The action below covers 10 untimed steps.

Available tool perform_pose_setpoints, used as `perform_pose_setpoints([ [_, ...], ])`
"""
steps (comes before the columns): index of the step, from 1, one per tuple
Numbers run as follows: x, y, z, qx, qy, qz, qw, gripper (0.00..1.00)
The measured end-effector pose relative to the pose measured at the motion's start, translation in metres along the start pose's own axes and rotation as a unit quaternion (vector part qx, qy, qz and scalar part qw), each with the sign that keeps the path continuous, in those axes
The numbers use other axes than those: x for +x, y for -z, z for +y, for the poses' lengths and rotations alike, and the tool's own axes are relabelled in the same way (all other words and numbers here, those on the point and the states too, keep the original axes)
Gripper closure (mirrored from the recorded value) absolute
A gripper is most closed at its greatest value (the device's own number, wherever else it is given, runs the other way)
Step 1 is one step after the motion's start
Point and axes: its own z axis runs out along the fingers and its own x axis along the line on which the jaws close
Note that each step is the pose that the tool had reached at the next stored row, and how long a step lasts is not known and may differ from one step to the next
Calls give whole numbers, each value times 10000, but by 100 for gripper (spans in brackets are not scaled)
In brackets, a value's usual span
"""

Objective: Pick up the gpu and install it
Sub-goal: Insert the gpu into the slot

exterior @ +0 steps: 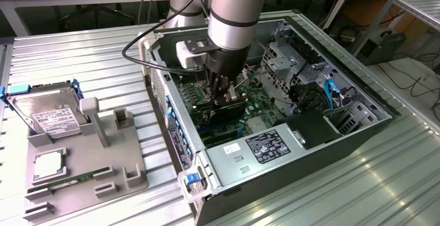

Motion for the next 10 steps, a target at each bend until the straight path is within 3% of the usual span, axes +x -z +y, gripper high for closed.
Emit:
perform_pose_setpoints([
  [3, 2, -16, -4, -4, 0, -9, 10000, 89],
  [10, 5, -27, -4, -16, 0, 1, 10000, 89],
])
